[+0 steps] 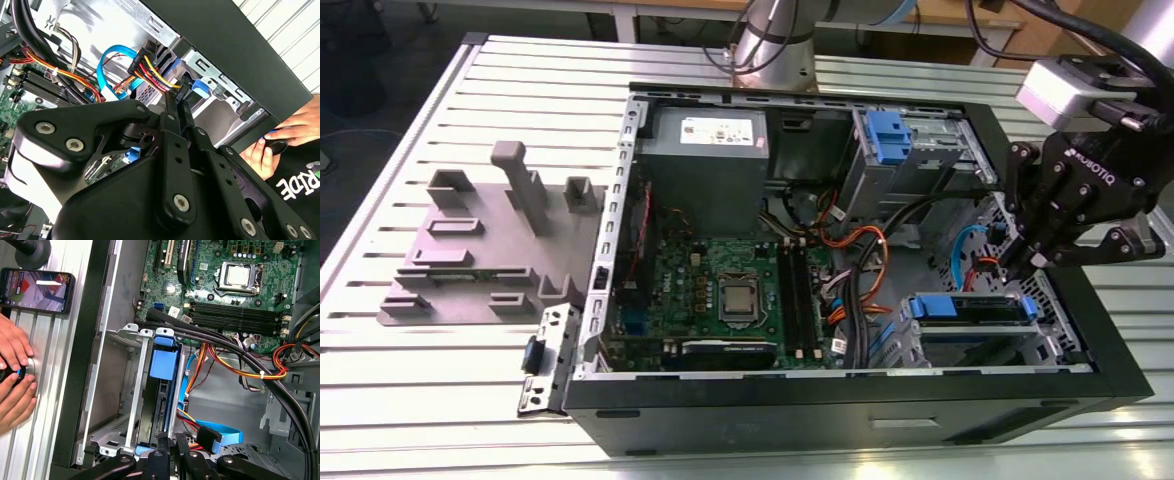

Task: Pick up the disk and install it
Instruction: 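Insert the first disk wire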

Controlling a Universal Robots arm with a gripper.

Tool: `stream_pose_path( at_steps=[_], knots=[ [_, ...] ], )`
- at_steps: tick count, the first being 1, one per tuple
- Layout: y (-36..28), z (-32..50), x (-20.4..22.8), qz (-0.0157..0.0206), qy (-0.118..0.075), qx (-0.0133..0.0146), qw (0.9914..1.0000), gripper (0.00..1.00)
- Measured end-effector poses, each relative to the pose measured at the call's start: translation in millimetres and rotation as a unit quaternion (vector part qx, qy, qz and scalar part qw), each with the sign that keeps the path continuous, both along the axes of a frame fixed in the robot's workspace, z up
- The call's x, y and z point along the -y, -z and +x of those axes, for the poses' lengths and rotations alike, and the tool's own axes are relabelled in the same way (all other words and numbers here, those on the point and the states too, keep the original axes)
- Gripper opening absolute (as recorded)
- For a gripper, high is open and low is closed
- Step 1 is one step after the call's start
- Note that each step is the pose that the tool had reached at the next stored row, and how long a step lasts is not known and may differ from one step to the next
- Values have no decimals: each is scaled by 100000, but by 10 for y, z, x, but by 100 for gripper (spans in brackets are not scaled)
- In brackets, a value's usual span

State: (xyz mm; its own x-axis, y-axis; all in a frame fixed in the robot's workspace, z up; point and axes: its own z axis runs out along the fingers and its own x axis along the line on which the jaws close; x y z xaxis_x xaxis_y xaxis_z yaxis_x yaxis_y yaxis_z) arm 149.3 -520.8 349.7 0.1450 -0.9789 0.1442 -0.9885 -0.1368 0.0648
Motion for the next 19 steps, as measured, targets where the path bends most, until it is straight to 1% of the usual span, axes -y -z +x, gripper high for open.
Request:
stream_pose_path(
  at_steps=[4,6,7,9,11,13,15,17,19],
  knots=[
    [0,-1,0,6,3,8,100000,18],
    [0,-4,3,124,8,31,100000,18],
    [3,-6,9,271,8,47,100000,18],
    [6,-11,26,739,3,105,99997,18],
    [13,-15,50,1316,4,211,99991,18],
    [15,-23,77,1913,-1,394,99981,18],
    [19,-37,100,2424,-2,603,99969,18],
    [24,-54,123,2755,-4,839,99959,18],
    [31,-68,148,2961,-7,1002,99951,18]
  ],
)
